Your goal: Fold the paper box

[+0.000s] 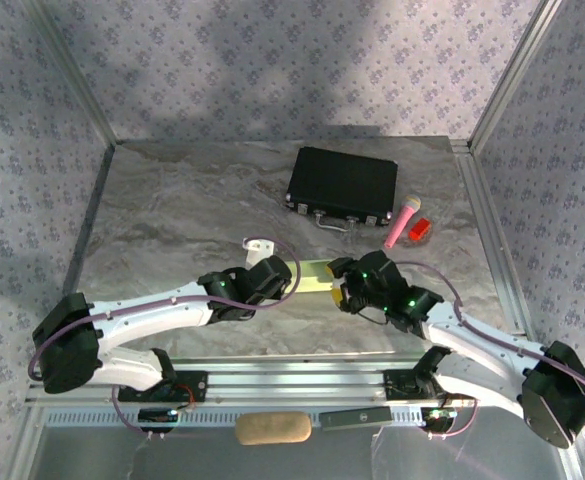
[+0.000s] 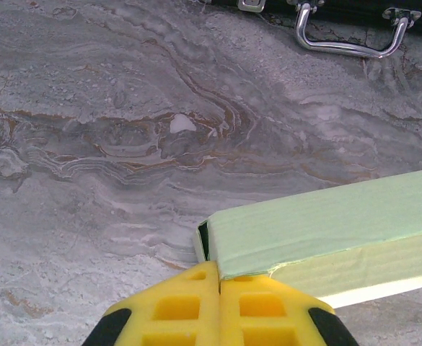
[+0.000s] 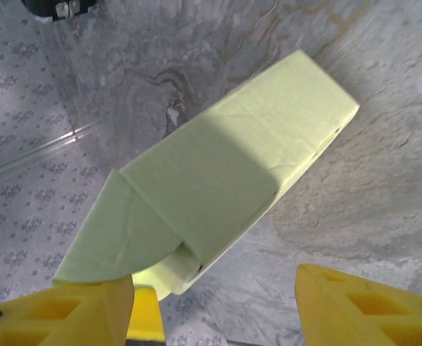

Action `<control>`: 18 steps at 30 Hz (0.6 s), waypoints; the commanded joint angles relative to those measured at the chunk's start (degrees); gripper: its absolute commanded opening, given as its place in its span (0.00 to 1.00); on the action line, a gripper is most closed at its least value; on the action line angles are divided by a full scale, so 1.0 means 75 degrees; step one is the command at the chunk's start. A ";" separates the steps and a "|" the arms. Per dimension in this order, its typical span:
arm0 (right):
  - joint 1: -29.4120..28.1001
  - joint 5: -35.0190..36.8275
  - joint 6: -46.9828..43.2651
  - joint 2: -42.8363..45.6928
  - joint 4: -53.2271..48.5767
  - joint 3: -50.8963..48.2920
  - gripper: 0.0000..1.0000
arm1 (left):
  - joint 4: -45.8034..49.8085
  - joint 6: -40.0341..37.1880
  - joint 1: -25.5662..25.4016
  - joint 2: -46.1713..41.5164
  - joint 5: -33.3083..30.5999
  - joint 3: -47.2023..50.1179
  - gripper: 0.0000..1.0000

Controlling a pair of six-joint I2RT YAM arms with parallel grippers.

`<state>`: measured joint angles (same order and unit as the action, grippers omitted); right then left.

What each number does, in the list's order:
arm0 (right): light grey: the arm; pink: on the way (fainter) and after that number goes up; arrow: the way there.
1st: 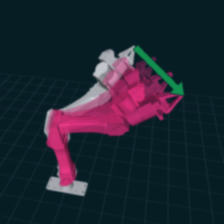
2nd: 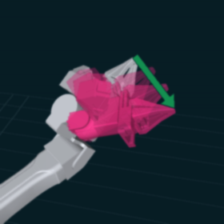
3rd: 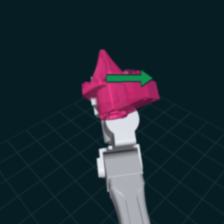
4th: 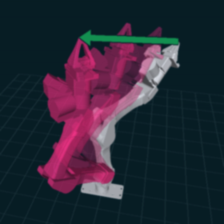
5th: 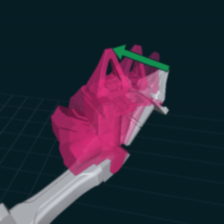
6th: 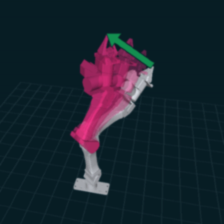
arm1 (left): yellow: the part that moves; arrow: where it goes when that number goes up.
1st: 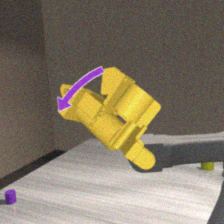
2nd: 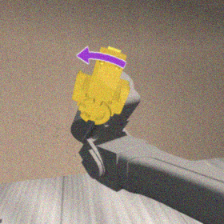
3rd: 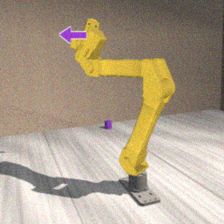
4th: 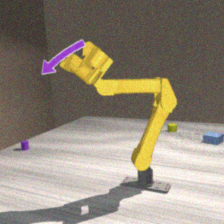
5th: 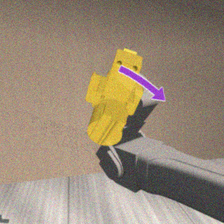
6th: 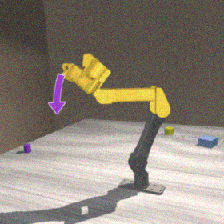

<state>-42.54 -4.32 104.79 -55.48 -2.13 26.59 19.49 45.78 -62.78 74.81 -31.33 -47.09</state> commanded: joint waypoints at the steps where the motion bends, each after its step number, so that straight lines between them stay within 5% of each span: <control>1: 0.0169 0.0039 -0.0062 0.0040 -0.0029 0.0029 0.65 | 0.0334 0.0127 -0.0068 0.0130 0.0218 -0.0055 0.00; 7: -0.0136 0.0308 -0.0758 0.0250 -0.0676 0.0789 0.62 | 0.0308 0.0108 -0.0069 0.0173 0.0222 -0.0084 0.00; 18: -0.0474 0.0817 -0.0056 -0.0106 -0.0149 0.0737 0.83 | 0.0337 0.0139 -0.0078 0.0163 0.0204 -0.0128 0.00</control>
<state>-46.65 0.03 102.28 -55.48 -4.05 31.44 19.33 45.78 -62.81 75.16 -31.38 -47.22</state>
